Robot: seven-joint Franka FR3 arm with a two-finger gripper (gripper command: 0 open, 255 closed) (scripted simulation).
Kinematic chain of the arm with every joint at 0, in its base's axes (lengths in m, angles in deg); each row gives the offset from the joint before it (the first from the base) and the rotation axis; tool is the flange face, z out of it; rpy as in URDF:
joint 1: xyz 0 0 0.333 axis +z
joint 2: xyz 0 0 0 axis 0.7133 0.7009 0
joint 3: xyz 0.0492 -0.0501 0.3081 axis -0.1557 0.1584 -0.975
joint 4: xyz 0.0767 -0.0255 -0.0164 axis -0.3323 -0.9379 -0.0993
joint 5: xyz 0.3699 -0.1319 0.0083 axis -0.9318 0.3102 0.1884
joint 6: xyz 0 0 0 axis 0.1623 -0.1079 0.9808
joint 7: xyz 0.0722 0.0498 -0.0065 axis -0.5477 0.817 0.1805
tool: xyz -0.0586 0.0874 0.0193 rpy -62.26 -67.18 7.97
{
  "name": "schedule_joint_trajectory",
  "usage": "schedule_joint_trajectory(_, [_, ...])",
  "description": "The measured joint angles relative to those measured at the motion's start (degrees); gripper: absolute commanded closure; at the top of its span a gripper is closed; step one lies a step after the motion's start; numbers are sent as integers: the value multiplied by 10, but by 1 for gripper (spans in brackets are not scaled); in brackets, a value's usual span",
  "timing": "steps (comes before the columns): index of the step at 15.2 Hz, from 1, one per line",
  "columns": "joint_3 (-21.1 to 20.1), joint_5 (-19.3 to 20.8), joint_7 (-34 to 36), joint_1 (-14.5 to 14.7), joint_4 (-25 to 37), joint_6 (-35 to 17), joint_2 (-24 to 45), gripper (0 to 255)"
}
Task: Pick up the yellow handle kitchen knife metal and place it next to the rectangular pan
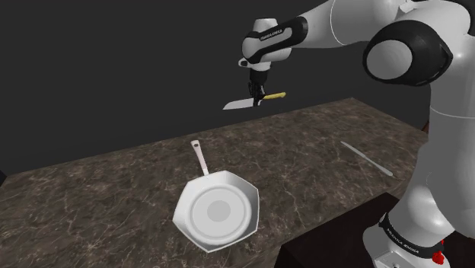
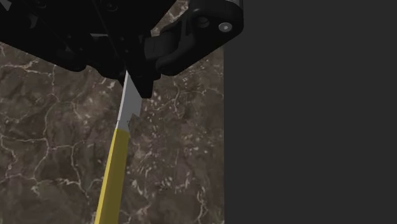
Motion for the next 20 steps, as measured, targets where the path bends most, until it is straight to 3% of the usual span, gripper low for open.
schedule_joint_trajectory(6, [-16,-5,46,27,27,1,24,255])
schedule_joint_trajectory(20, [-34,-34,29,22,-21,-83,66,255])
